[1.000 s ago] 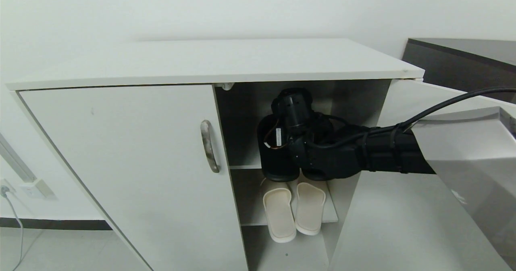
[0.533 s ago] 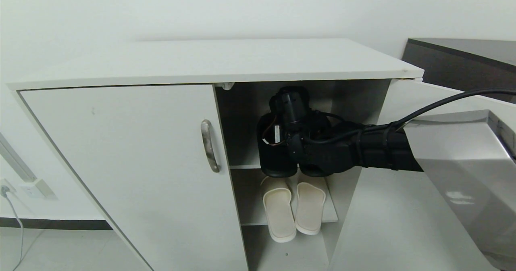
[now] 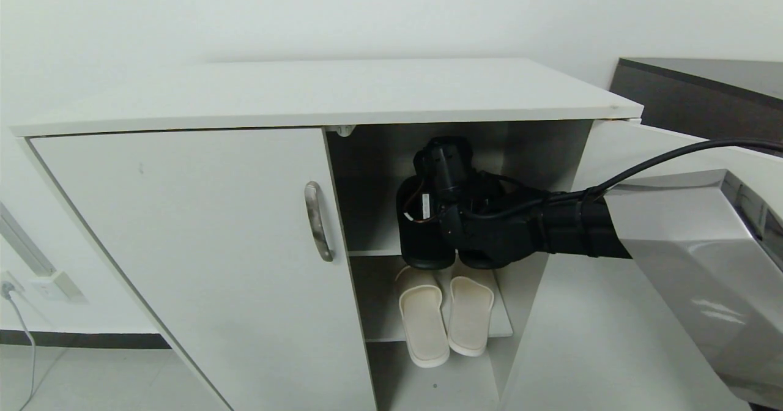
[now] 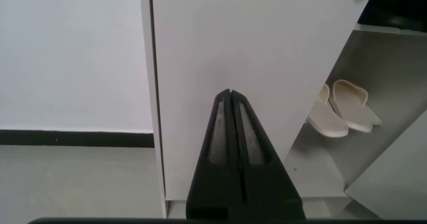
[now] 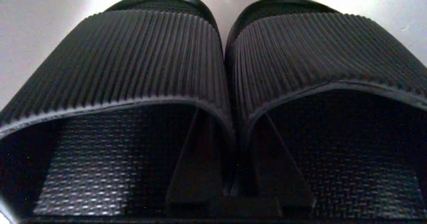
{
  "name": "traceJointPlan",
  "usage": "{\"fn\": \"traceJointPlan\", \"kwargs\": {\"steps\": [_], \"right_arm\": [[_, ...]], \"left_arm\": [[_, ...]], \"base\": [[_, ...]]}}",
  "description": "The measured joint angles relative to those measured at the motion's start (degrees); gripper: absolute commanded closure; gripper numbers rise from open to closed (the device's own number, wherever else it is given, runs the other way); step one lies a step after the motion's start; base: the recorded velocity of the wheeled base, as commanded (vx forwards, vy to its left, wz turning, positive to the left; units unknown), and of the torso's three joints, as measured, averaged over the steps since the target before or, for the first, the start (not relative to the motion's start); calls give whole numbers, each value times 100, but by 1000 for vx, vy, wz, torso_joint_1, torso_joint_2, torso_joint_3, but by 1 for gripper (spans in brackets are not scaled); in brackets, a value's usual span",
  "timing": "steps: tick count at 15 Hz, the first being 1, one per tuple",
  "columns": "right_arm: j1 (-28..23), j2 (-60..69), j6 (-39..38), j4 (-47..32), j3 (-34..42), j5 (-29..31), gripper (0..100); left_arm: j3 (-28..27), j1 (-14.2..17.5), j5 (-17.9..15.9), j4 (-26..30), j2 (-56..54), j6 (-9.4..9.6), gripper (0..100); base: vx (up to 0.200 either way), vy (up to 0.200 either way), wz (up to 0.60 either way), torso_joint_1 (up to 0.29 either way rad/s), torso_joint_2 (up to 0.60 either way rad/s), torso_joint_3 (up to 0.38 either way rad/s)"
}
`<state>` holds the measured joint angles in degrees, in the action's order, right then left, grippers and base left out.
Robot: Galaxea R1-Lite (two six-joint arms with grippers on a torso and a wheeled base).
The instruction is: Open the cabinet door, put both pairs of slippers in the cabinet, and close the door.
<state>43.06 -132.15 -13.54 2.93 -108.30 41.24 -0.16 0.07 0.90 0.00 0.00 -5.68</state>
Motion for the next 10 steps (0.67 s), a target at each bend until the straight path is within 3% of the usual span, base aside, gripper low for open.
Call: {"fn": "traceJointPlan", "kwargs": {"steps": [2,3,10], "right_arm": [[10,-7,-6,-4,11,-2,100],[13,-7,-9,-6,22,-2,0],[110,327,-41,62,686,6,0]], "left_arm": [[0,0,0,0,0,-1,100],[0,-5,0,0,0,-1,100],[0,-5,5,0,0,-6,100]], "base": [[0,0,0,0,0,0],[0,0,0,0,0,0],[0,0,0,0,0,0]]}}
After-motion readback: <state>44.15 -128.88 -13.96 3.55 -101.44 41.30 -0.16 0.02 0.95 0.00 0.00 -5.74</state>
